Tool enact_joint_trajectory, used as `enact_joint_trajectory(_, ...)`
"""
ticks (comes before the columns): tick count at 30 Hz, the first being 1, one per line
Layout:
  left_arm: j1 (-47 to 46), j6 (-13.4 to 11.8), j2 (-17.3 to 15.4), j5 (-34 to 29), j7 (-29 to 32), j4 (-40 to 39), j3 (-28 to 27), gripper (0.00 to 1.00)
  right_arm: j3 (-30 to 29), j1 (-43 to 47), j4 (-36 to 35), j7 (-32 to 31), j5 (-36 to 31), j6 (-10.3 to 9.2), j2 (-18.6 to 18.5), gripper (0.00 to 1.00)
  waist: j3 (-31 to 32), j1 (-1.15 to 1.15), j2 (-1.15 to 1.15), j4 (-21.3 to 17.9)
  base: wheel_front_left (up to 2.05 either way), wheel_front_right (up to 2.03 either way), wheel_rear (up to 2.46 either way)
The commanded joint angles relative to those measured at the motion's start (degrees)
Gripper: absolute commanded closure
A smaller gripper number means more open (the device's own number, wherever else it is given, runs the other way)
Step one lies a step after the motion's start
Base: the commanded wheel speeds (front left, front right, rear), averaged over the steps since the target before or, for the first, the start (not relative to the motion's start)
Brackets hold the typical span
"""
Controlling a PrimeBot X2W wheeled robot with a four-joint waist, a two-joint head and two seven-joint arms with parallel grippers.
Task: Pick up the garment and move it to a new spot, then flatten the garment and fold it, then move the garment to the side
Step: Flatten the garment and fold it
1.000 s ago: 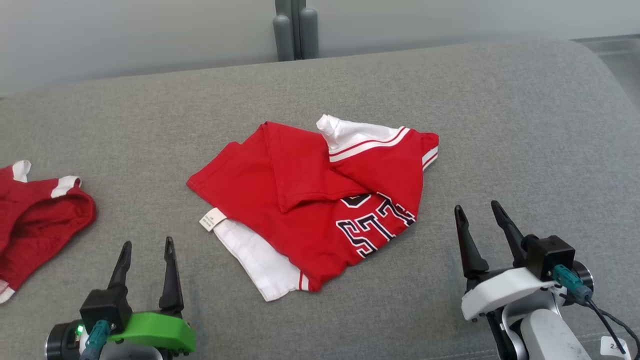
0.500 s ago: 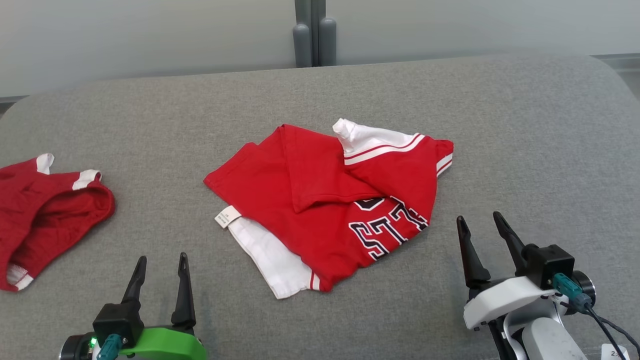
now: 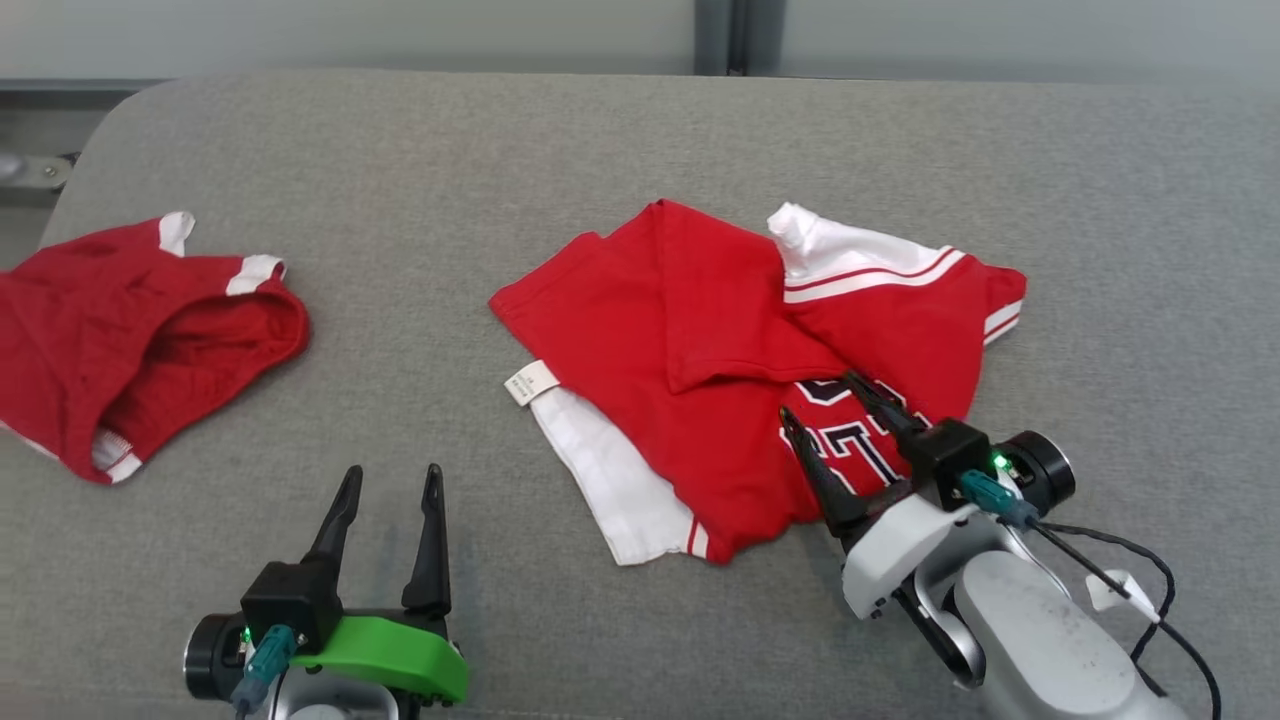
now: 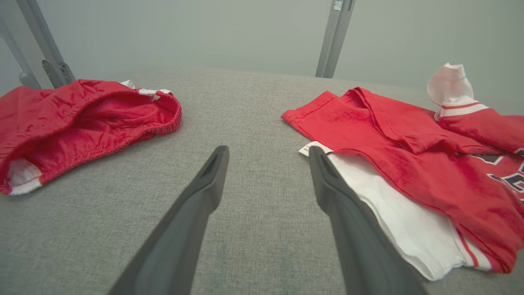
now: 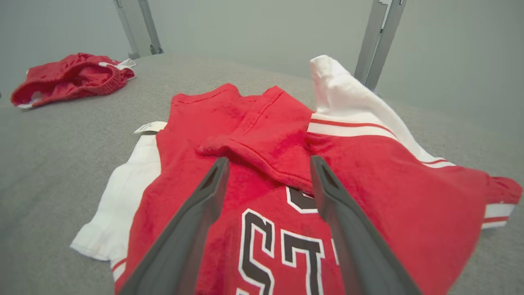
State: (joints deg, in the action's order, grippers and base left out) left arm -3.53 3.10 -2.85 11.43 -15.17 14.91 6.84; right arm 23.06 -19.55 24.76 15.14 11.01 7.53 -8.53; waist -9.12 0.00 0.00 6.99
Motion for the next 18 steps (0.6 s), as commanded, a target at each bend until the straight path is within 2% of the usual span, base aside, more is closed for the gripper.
enact_joint_trajectory(1,-1.1,-0.3,-0.1,0.6,0.0,0.1,0.3,0.0,1.3,-1.8,1.6,0.0,0.4,-0.08,-0.6,0.0,-2.8,0.0,0.0,4.0,0.0,0.0,0.0)
enact_joint_trajectory(2,-1.4,-0.6,-0.1,1.3,0.0,0.2,1.3,0.0,3.6,-4.4,4.9,0.0,0.3,-0.08,-1.5,0.0,-3.6,0.0,0.0,5.8,0.0,0.0,0.0)
enact_joint_trajectory(6,-1.9,-1.0,-0.1,2.2,0.0,-0.1,3.3,0.0,6.5,-9.1,10.2,0.0,0.0,-0.09,-2.5,0.0,-5.1,0.0,0.0,9.0,0.0,0.0,0.0)
enact_joint_trajectory(14,-3.0,-2.0,-0.1,4.4,0.0,-0.7,6.3,0.0,7.0,-15.6,17.9,-0.3,-2.3,-0.09,-3.5,0.0,-8.1,0.0,0.0,13.1,0.0,0.0,0.0)
enact_joint_trajectory(15,-3.2,-2.0,-0.1,4.5,0.0,-0.8,6.6,0.0,6.7,-16.2,18.6,-0.3,-2.4,-0.09,-3.6,0.15,-8.4,0.0,0.0,13.5,0.0,0.0,0.0)
enact_joint_trajectory(16,-3.3,-2.1,-0.1,4.8,0.0,-0.9,6.8,0.0,6.3,-16.8,19.1,-0.2,-2.7,-0.09,-3.6,0.59,-8.6,0.0,0.0,13.7,0.0,0.0,0.0)
enact_joint_trajectory(17,-3.4,-2.2,-0.1,4.9,0.0,-0.9,7.1,0.0,5.9,-17.3,19.6,-0.2,-3.0,-0.09,-3.7,0.93,-8.8,0.0,0.0,13.9,0.0,0.0,0.0)
enact_joint_trajectory(18,-3.5,-2.2,-0.1,5.0,0.0,-1.0,7.2,0.0,5.4,-17.6,20.1,-0.1,-3.2,-0.09,-3.9,1.0,-8.9,0.0,0.0,14.0,0.0,0.0,0.0)
